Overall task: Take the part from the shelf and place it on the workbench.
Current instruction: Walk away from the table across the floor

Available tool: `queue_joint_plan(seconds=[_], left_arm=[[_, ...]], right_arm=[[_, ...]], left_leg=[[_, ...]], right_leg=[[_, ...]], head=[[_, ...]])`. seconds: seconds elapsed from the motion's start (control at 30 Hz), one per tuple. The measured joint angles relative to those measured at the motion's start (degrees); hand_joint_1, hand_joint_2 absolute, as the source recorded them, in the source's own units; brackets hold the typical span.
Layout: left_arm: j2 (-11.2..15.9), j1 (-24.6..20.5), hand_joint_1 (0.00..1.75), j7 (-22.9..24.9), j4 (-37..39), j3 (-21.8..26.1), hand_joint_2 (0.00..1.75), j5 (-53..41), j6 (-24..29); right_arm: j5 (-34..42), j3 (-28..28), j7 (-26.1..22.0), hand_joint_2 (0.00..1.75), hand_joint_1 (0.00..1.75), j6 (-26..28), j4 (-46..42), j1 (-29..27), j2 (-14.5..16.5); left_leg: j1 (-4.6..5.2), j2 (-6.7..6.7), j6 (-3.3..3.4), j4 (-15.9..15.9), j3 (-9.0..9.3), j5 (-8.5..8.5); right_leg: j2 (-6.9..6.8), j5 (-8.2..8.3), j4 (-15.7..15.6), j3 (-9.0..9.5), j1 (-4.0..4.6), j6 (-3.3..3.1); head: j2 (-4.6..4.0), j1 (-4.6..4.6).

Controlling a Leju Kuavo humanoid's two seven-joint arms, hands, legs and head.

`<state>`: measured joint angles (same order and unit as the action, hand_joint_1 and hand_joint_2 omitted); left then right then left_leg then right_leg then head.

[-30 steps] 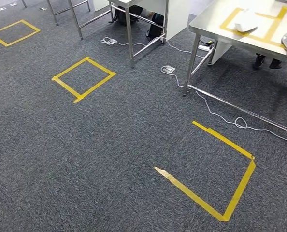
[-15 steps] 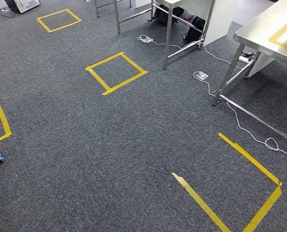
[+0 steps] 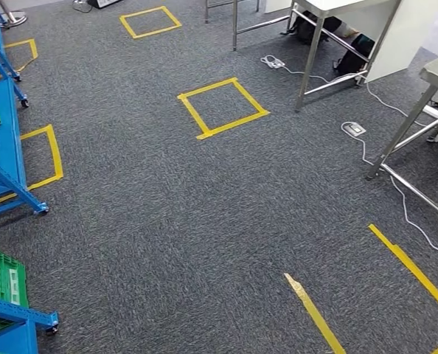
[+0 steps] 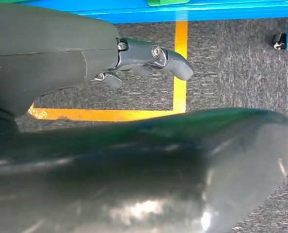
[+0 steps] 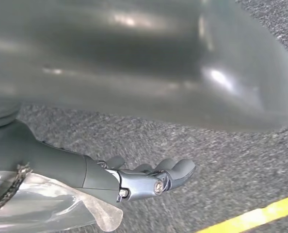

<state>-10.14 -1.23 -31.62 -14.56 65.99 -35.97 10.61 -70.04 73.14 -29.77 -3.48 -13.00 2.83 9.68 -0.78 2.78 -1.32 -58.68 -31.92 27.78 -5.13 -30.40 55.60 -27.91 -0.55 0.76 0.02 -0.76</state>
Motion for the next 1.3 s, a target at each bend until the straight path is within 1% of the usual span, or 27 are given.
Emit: queue_joint_plan(seconds=[0.03, 0.1, 0.13, 0.17, 0.23, 0.3, 0.33, 0.37, 0.4, 0.43, 0.5, 0.53, 0.57, 0.63, 0.7, 0.77, 0.8, 0.83, 0.87, 0.9, 0.97, 1.0, 1.07, 1.13, 1.17, 1.23, 1.3], left_arm=[[-0.04, -0.04, 0.0, -0.04, 0.0, 0.01, 0.0, -0.09, -0.05], [-0.06, 0.04, 0.0, -0.09, 0.0, 0.05, 0.0, -0.24, -0.14], [-0.04, 0.12, 0.0, -0.11, 0.0, 0.08, 0.0, -0.31, -0.16], [-0.03, 0.15, 0.0, -0.13, 0.0, 0.11, 0.0, -0.38, -0.16], [-0.05, 0.04, 0.0, -0.19, 0.0, 0.14, 0.0, -0.52, -0.16], [-0.09, -0.08, 0.0, -0.23, 0.0, 0.17, 0.0, -0.61, -0.15], [-0.11, -0.09, 0.0, -0.25, 0.0, 0.19, 0.0, -0.65, -0.14], [-0.11, -0.08, 0.0, -0.27, 0.0, 0.21, 0.0, -0.68, -0.14], [-0.13, -0.07, 0.0, -0.31, 0.0, 0.22, 0.0, -0.71, -0.14], [-0.16, -0.08, 0.0, -0.35, 0.0, 0.22, 0.0, -0.73, -0.14], [-0.36, -0.2, 0.0, -0.44, 0.0, 0.22, 0.0, -0.75, -0.14], [-0.48, -0.27, 0.0, -0.5, 0.0, 0.22, 0.0, -0.79, -0.14], [-0.6, -0.29, 0.0, -0.59, 0.0, 0.22, 0.0, -0.89, -0.15], [-0.71, -0.15, 0.0, -0.77, 0.0, 0.24, 0.0, -1.13, -0.15], [-0.71, -0.06, 0.0, -0.93, 0.0, 0.26, 0.0, -1.39, -0.06], [-0.66, -0.18, 0.0, -1.01, -0.01, 0.26, 0.0, -1.63, 0.02], [-0.65, -0.24, 0.0, -1.02, -0.01, 0.26, 0.0, -1.72, 0.02], [-0.64, -0.24, 0.0, -1.02, -0.01, 0.26, 0.0, -1.76, 0.02], [-0.64, -0.18, 0.0, -1.02, -0.01, 0.26, 0.0, -1.78, 0.02], [-0.63, -0.1, 0.0, -1.02, -0.01, 0.27, 0.0, -1.8, 0.02], [-0.62, -0.03, 0.0, -1.02, -0.01, 0.28, 0.0, -1.83, 0.03], [-0.68, -0.06, 0.0, -1.02, -0.02, 0.28, 0.0, -1.87, 0.04], [-0.79, -0.13, 0.0, -1.04, -0.02, 0.3, 0.0, -2.03, 0.09], [-0.81, -0.04, 0.0, -1.06, -0.02, 0.45, 0.0, -2.27, 0.3], [-0.81, 0.03, 0.0, -1.06, -0.02, 0.57, 0.0, -2.36, 0.44], [-0.81, -0.01, 0.0, -1.07, -0.02, 0.77, 0.0, -2.47, 0.7], [-0.81, -0.1, 0.0, -1.08, -0.02, 0.82, 0.0, -2.56, 0.77]], right_arm=[[0.01, -0.02, -0.03, 0.0, 0.0, 0.0, 0.0, 0.06, 0.0], [0.04, -0.04, -0.07, 0.0, 0.0, 0.01, 0.0, 0.21, 0.01], [0.04, -0.05, -0.09, 0.0, 0.0, 0.01, 0.0, 0.28, 0.01], [0.04, -0.06, -0.12, 0.0, 0.0, 0.04, 0.0, 0.31, 0.02], [0.04, -0.07, -0.17, 0.0, 0.0, 0.09, 0.0, 0.22, 0.03], [0.03, -0.07, -0.19, 0.0, 0.0, 0.12, 0.0, -0.05, 0.04], [0.03, -0.07, -0.19, 0.0, 0.0, 0.13, 0.0, -0.17, 0.04], [0.03, -0.07, -0.2, 0.0, 0.0, 0.15, 0.0, -0.22, 0.04], [0.04, -0.07, -0.22, 0.0, 0.0, 0.16, 0.0, -0.22, 0.04], [0.05, -0.07, -0.23, 0.0, 0.0, 0.2, 0.0, -0.2, 0.04], [0.1, -0.08, -0.27, 0.0, 0.0, 0.27, 0.0, -0.13, -0.03], [0.16, -0.08, -0.28, 0.0, 0.0, 0.3, 0.0, -0.11, -0.06], [0.21, -0.08, -0.29, 0.0, 0.0, 0.31, 0.0, -0.1, -0.09], [0.3, -0.07, -0.31, 0.0, 0.0, 0.32, 0.0, -0.09, -0.03], [0.37, -0.05, -0.34, 0.0, 0.0, 0.34, 0.0, -0.1, 0.05], [0.44, -0.03, -0.34, 0.0, 0.0, 0.37, 0.0, -0.23, 0.09], [0.46, -0.03, -0.34, 0.0, 0.0, 0.37, 0.0, -0.33, 0.09], [0.46, -0.03, -0.34, 0.0, 0.0, 0.37, 0.0, -0.4, 0.09], [0.47, -0.03, -0.34, 0.0, 0.0, 0.37, 0.0, -0.44, 0.09], [0.48, -0.03, -0.34, 0.0, 0.0, 0.37, 0.0, -0.45, 0.11], [0.49, -0.03, -0.34, 0.0, 0.0, 0.37, 0.0, -0.41, 0.16], [0.49, -0.03, -0.35, 0.0, 0.0, 0.37, -0.01, -0.36, 0.16], [0.48, -0.04, -0.38, 0.0, 0.0, 0.34, -0.02, -0.19, 0.13], [0.44, -0.04, -0.42, 0.0, 0.0, 0.27, -0.02, -0.01, 0.11], [0.4, -0.04, -0.43, 0.0, 0.0, 0.22, -0.02, 0.05, 0.11], [0.33, -0.04, -0.45, 0.0, 0.0, 0.13, -0.02, 0.1, 0.11], [0.31, -0.05, -0.46, 0.0, 0.0, 0.08, -0.02, -0.05, 0.11]], left_leg=[[0.15, 0.36, 0.34, 1.17, 0.57, 0.0], [0.4, -0.56, 1.21, 1.22, 0.41, 0.14], [0.4, -1.01, 1.55, 1.31, 0.4, 0.09], [0.38, -1.48, 1.9, 1.41, 0.39, -0.01], [0.3, -2.47, 2.46, 1.55, 0.38, -0.14], [0.53, -3.76, 2.81, 1.55, 0.32, -0.11], [0.71, -4.49, 2.9, 1.54, 0.35, -0.09], [0.89, -5.27, 2.96, 1.54, 0.43, -0.07], [1.06, -6.05, 2.99, 1.53, 0.57, -0.05], [1.16, -6.8, 3.03, 1.53, 0.72, -0.02], [1.25, -8.2, 2.96, 1.45, 0.72, 0.03], [1.15, -8.84, 2.79, 1.4, 0.51, -0.01], [1.0, -9.48, 2.51, 1.4, 0.25, -0.12], [0.74, -10.35, 1.9, 1.43, -0.11, -0.26], [0.87, -8.39, 1.34, -0.54, -1.0, 1.06], [0.83, -5.24, 0.7, -6.48, -3.83, 4.23], [0.62, -4.38, 0.36, -10.03, -5.63, 5.71], [0.37, -3.86, 0.03, -12.4, -6.85, 6.33], [0.09, -3.48, -0.29, -13.13, -7.23, 5.99], [-0.2, -3.1, -0.6, -11.86, -6.58, 4.72], [-0.65, -1.47, -1.15, -5.06, -2.92, 1.2], [-0.69, -0.4, -1.11, -1.99, -1.26, 0.18], [-0.46, 0.64, -0.37, 0.7, 0.16, -0.02], [-0.2, -0.35, 0.73, 0.67, -0.01, 0.07], [-0.17, -0.85, 1.09, 0.73, -0.06, 0.02], [-0.19, -1.9, 1.84, 0.84, -0.13, -0.12], [-0.01, -3.03, 2.29, 0.83, -0.25, -0.08]], right_leg=[[-0.42, -0.2, 0.06, 0.0, 0.13, 0.36], [-1.1, -0.43, -0.01, 0.47, 0.07, 1.03], [-0.79, -0.75, 0.14, 0.62, -0.07, 1.37], [0.23, -1.5, 0.98, 0.37, -0.23, 1.63], [3.19, -4.67, 6.48, -2.42, -0.35, 1.83], [4.7, -7.74, 14.75, -6.82, -0.18, 1.6], [4.91, -7.93, 17.14, -8.35, -0.07, 1.38], [5.09, -6.95, 17.4, -8.96, 0.07, 1.04], [5.36, -4.91, 15.21, -8.39, 0.26, 0.59], [6.19, -2.32, 11.34, -6.92, 0.52, 0.03], [9.14, 1.0, 4.16, -3.96, 0.81, -1.15], [10.23, 1.47, 2.13, -3.02, 0.9, -1.49], [10.62, 1.26, 1.44, -2.63, 0.93, -1.66], [9.37, 1.41, 0.44, -1.99, 0.89, -1.59], [7.76, 1.81, -0.74, -1.19, 0.63, -1.61], [5.88, 1.77, -1.28, -0.58, 0.57, -1.71], [4.85, 1.6, -1.25, -0.43, 0.58, -1.75], [3.9, 1.39, -1.21, -0.31, 0.56, -1.72], [2.98, 1.14, -1.14, -0.23, 0.5, -1.61], [2.18, 0.87, -1.05, -0.16, 0.4, -1.42], [0.78, 0.18, -0.71, 0.13, 0.17, -0.8], [0.18, -0.27, -0.45, 0.28, 0.21, -0.35], [-0.74, -0.95, -0.09, 0.64, 0.38, 0.48], [-1.44, -1.27, -0.09, 1.23, 0.26, 1.05], [-0.97, -1.69, 0.16, 1.29, 0.08, 1.3], [1.69, -4.14, 3.7, -0.28, -0.22, 1.64], [4.37, -7.96, 12.16, -4.55, -0.25, 1.55]], head=[[0.0, 0.03], [0.0, 0.07], [0.0, 0.09], [0.0, 0.19], [0.0, 0.44], [0.0, 0.57], [0.0, 0.61], [0.0, 0.62], [0.0, 0.61], [0.0, 0.61], [0.0, 0.56], [0.0, 0.59], [0.0, 0.63], [0.0, 0.75], [0.0, 0.58], [-0.01, 0.37], [-0.02, 0.29], [-0.01, 0.31], [-0.01, 0.31], [0.0, 0.29], [0.0, 0.29], [0.0, 0.25], [0.0, 0.27], [0.01, 0.34], [0.01, 0.37], [0.01, 0.57], [0.0, 0.78]])
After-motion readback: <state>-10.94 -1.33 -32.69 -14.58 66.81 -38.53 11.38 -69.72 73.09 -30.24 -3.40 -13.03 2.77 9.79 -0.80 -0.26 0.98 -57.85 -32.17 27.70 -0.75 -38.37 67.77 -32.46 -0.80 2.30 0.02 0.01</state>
